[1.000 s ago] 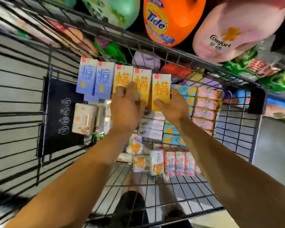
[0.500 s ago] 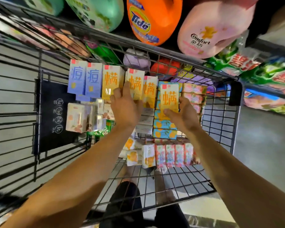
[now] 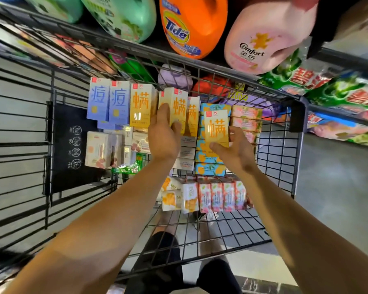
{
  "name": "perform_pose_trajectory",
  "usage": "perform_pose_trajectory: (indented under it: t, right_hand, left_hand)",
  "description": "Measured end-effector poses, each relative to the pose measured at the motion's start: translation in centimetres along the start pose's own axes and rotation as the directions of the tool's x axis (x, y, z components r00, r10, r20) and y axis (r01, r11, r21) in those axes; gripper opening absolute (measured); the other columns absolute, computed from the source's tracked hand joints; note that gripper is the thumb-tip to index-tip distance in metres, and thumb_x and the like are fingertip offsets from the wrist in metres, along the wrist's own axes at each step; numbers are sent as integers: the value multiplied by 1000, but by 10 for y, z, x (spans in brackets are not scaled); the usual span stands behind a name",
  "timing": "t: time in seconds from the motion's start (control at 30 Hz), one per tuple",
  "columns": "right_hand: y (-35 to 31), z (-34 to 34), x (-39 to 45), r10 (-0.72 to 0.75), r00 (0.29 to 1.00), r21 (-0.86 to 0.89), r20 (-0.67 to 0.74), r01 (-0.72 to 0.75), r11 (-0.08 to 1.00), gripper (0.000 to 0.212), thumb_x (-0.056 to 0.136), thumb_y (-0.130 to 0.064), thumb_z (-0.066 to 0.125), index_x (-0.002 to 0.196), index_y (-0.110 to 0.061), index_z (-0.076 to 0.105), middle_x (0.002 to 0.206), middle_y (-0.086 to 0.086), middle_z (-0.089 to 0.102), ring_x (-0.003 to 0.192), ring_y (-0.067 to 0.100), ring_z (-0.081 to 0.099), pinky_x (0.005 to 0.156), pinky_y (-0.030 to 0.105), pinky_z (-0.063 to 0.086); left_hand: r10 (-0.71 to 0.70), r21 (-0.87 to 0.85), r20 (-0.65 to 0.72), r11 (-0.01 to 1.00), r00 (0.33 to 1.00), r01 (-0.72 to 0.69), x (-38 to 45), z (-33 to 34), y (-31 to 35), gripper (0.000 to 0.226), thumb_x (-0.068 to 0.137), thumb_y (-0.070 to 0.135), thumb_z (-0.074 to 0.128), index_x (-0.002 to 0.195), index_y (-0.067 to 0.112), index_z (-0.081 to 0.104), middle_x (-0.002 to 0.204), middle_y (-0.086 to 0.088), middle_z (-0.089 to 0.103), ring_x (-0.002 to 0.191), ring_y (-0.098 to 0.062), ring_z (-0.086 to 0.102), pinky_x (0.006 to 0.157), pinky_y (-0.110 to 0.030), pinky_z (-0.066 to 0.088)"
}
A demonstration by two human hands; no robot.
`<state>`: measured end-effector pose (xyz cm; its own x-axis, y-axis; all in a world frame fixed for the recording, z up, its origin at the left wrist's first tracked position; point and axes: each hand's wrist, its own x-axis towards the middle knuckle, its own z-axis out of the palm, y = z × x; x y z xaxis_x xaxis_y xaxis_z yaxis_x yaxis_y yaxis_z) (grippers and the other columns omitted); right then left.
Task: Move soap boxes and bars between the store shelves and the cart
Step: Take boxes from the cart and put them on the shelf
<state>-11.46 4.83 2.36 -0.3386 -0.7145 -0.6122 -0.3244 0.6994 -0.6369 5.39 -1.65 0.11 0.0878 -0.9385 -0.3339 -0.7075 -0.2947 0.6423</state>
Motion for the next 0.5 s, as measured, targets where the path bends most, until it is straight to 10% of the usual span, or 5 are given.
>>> perform_pose_trajectory:
  t: [0.33, 0.5]
  right_hand:
    - [-12, -38, -54, -17, 998, 337, 54, -2, 942, 27, 91, -32, 63, 116, -22, 59, 113, 4, 68, 106, 30, 66, 93, 60, 51]
    - [-23, -83, -111, 37, 997, 525, 65, -66, 848, 22, 102, -21, 53, 123, -15, 57, 117, 9, 69, 104, 28, 69, 79, 35, 59]
  left_hand:
    - [-140, -241, 290, 947, 947, 214, -31, -42, 17, 64, 94, 22, 66, 150, 12, 36, 140, -11, 50, 125, -32, 51, 105, -49, 44]
    - [-42, -560, 534, 731, 844, 390, -91, -87, 48, 37, 94, 10, 64, 128, 19, 51, 115, 5, 59, 101, -12, 65, 85, -37, 58]
